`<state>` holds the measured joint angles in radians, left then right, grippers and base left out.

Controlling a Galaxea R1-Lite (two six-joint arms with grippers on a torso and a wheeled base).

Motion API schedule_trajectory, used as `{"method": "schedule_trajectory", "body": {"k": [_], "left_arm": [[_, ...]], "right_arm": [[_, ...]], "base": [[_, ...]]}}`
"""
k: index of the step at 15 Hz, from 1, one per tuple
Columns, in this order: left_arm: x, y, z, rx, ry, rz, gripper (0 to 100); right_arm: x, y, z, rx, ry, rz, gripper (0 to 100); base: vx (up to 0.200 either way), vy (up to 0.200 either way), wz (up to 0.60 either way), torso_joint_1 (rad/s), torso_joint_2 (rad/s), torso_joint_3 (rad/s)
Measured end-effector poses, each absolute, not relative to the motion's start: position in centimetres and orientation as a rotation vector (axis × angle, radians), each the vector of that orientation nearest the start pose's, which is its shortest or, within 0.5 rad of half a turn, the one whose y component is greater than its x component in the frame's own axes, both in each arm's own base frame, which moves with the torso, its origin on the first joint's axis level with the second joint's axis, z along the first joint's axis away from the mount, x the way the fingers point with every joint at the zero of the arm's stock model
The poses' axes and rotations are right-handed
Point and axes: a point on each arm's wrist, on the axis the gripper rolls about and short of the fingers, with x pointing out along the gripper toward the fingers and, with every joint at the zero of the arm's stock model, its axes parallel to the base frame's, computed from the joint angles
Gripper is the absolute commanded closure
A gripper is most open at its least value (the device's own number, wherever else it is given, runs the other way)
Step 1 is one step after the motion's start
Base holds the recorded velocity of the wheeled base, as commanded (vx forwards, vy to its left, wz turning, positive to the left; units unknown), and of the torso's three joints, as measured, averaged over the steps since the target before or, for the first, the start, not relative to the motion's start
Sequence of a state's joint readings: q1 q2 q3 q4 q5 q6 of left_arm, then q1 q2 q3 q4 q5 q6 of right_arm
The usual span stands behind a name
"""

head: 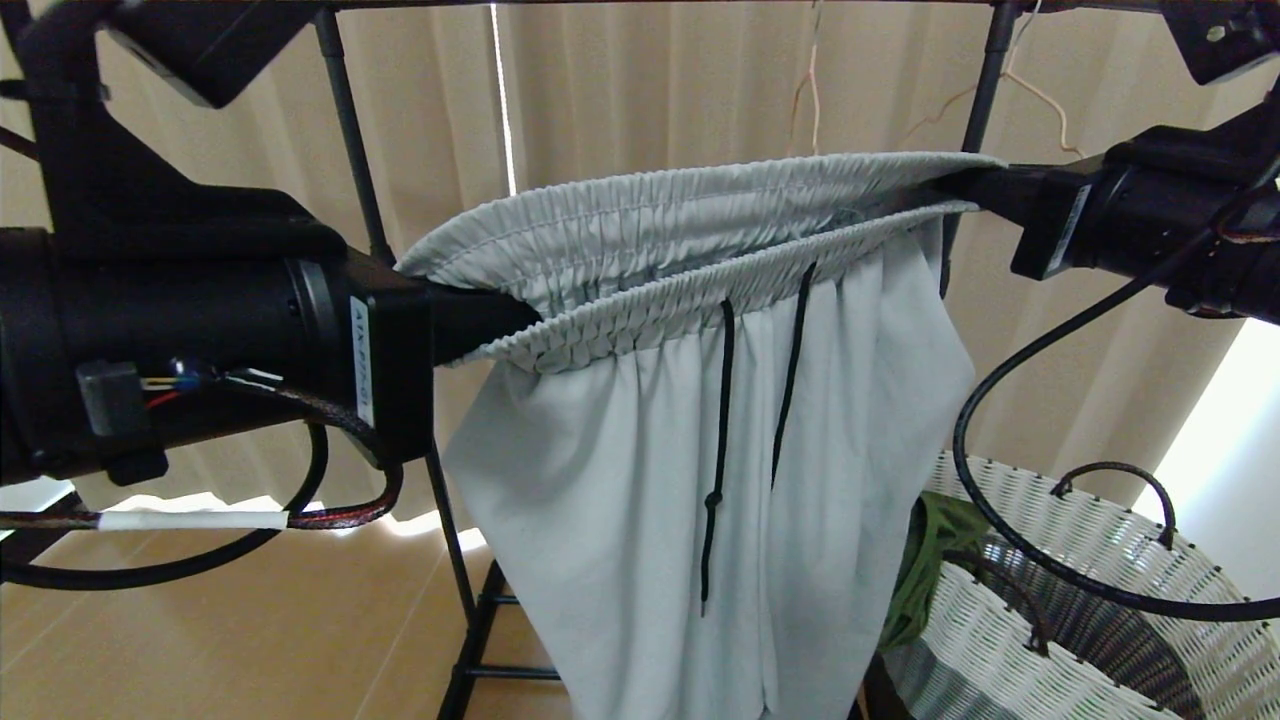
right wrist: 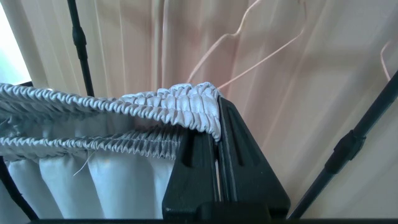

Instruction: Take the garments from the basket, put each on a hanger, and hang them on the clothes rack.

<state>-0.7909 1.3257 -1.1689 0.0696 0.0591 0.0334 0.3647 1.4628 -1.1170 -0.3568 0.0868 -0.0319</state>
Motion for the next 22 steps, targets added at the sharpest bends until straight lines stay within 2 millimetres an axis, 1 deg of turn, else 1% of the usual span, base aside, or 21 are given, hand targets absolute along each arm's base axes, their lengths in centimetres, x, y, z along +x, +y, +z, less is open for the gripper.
{"method": "schedule_trajectory", "body": {"k": [8,12,15,17,19,20,22], "left_arm": [[15.3,-14.4,32.2,0.117,0.171,-0.701,100],[16.3,-13.8,34.0,0.088,0.115,-0.643,100],[17.8,-14.2,35.1,0.076,0.081,-0.566,100],[19.0,-15.0,35.8,0.057,0.038,-0.514,100],[20.0,-15.7,36.2,0.032,-0.009,-0.502,100],[20.4,-16.0,36.0,0.03,-0.017,-0.502,100],[20.8,-16.4,34.9,0.05,0.021,-0.502,100]], "right_arm": [[24.0,9.4,31.2,-0.031,-0.011,0.451,100],[23.0,9.0,31.9,-0.028,-0.036,0.45,100],[21.5,8.4,32.0,-0.036,0.019,0.451,100],[20.0,7.8,32.3,-0.039,0.039,0.451,100],[18.5,7.3,32.4,-0.044,0.07,0.451,100],[18.0,7.1,32.4,-0.044,0.074,0.452,100],[17.5,7.0,32.3,-0.045,0.066,0.457,100]], "base": [[0.0,0.0,0.0,0.0,0.0,0.0],[0.0,0.0,0.0,0.0,0.0,0.0],[0.0,0.0,0.0,0.0,0.0,0.0],[0.0,0.0,0.0,0.0,0.0,0.0],[0.0,0.0,0.0,0.0,0.0,0.0],[0.0,0.0,0.0,0.0,0.0,0.0],[0.0,0.0,0.0,0.0,0.0,0.0]]}}
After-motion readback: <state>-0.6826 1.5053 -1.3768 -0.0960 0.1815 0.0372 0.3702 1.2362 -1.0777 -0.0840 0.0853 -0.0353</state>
